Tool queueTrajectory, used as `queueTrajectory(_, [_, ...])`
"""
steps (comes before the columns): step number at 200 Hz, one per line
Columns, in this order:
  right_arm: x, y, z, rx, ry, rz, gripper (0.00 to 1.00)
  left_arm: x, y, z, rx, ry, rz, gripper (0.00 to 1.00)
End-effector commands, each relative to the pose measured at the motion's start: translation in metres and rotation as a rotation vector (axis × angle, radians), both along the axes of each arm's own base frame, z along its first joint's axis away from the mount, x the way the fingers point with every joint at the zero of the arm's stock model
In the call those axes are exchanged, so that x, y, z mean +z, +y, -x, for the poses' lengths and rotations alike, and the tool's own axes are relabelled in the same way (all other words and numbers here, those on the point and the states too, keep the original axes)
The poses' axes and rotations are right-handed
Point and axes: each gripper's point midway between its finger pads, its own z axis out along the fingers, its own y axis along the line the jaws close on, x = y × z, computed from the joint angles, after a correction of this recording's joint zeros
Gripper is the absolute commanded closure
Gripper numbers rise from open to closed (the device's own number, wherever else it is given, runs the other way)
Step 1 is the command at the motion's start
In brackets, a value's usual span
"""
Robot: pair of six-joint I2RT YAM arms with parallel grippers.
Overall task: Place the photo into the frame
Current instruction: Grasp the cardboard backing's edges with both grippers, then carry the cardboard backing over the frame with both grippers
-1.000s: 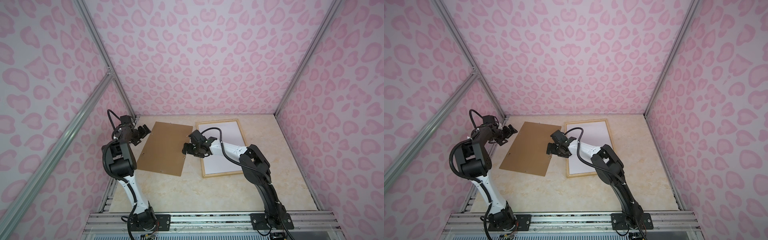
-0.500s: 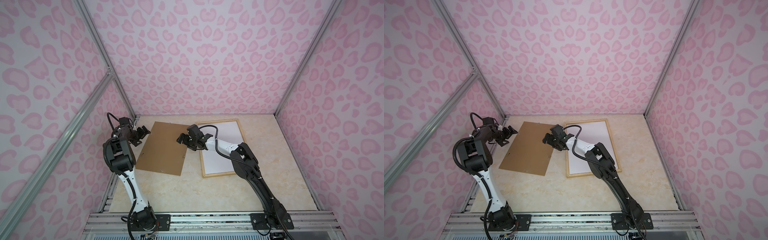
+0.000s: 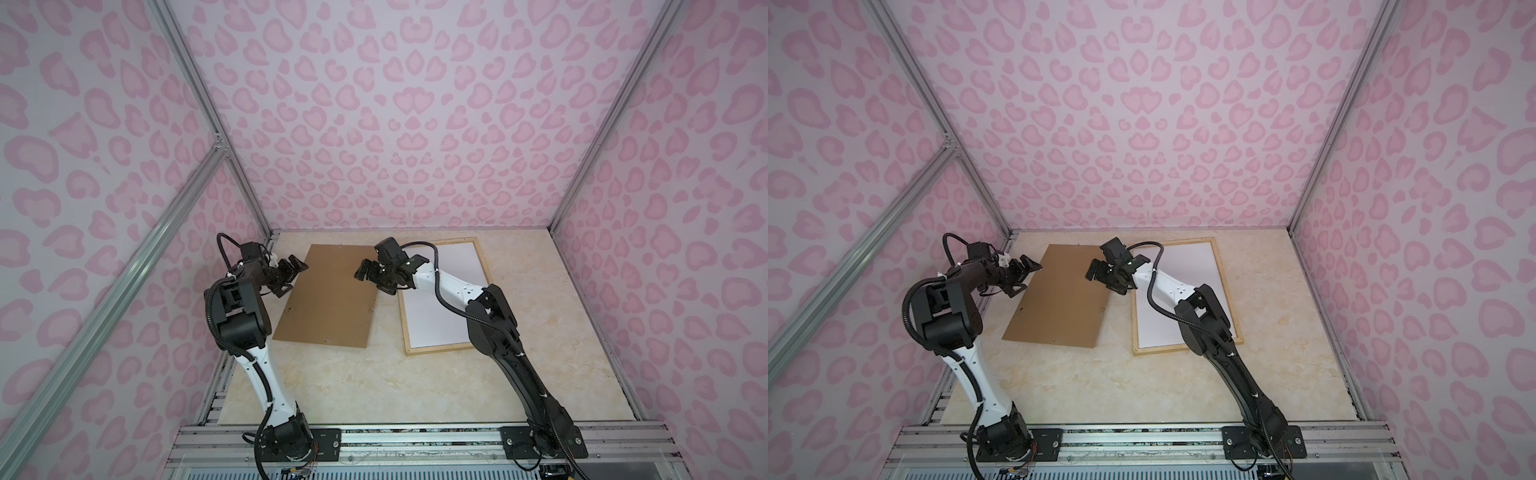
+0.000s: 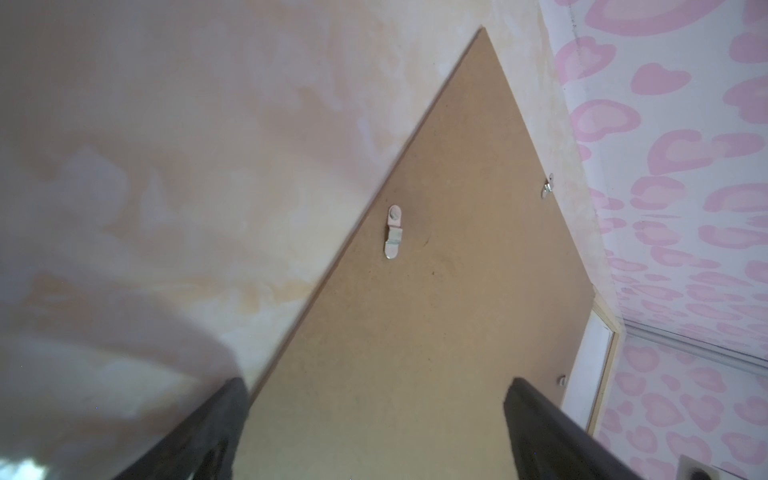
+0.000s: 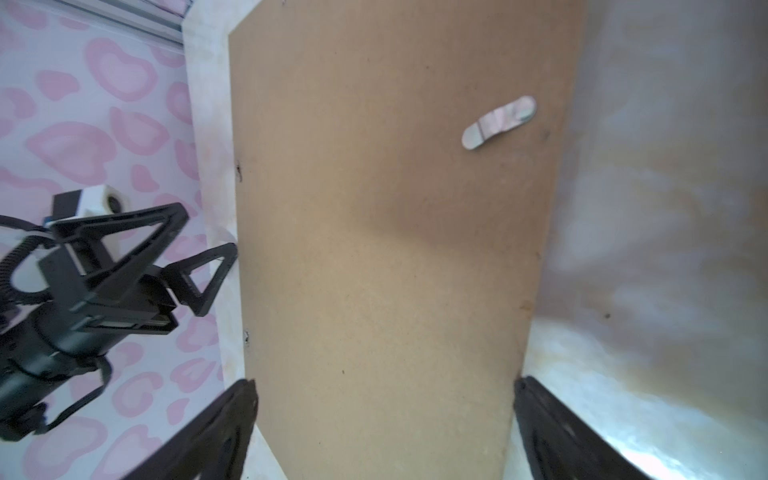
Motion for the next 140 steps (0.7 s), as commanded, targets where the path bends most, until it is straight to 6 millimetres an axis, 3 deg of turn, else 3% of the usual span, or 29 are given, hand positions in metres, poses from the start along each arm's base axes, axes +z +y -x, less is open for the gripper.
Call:
queueTrajectory(1, [0.032,0.021,0.004,0.086,-0.054,-0.117,0.02,-0.024,-0.033,0.044,-0.002,0.206,0.154,0.01])
queueTrajectory(41, [0.053,-0.002,-0.001,0.032,-0.072,-0.153,0.02,-0.016,-0.063,0.049,-0.069,0.194,0.150,0.00])
queueTrajectory(59, [0.047,-0.019,-0.003,0.007,-0.061,-0.145,0.02,-0.014,-0.087,0.051,-0.113,0.191,0.152,0.00])
queueTrajectory(63, [0.059,-0.024,-0.003,0.002,-0.075,-0.156,0.02,-0.013,-0.092,0.051,-0.121,0.189,0.151,0.00])
queueTrajectory(89, [0.053,-0.060,-0.004,-0.049,-0.072,-0.132,0.02,-0.011,-0.114,0.053,-0.144,0.174,0.134,0.00])
queueTrajectory(94, [0.051,-0.068,-0.005,-0.059,-0.073,-0.126,0.02,-0.018,-0.118,0.062,-0.143,0.196,0.137,0.00])
queueTrajectory(110, [0.036,-0.093,-0.004,-0.088,-0.053,-0.108,0.02,-0.019,-0.128,0.066,-0.151,0.194,0.136,0.00])
queueTrajectory(140, [0.022,-0.122,-0.002,-0.098,-0.057,-0.086,0.02,-0.019,-0.140,0.071,-0.162,0.187,0.130,0.00])
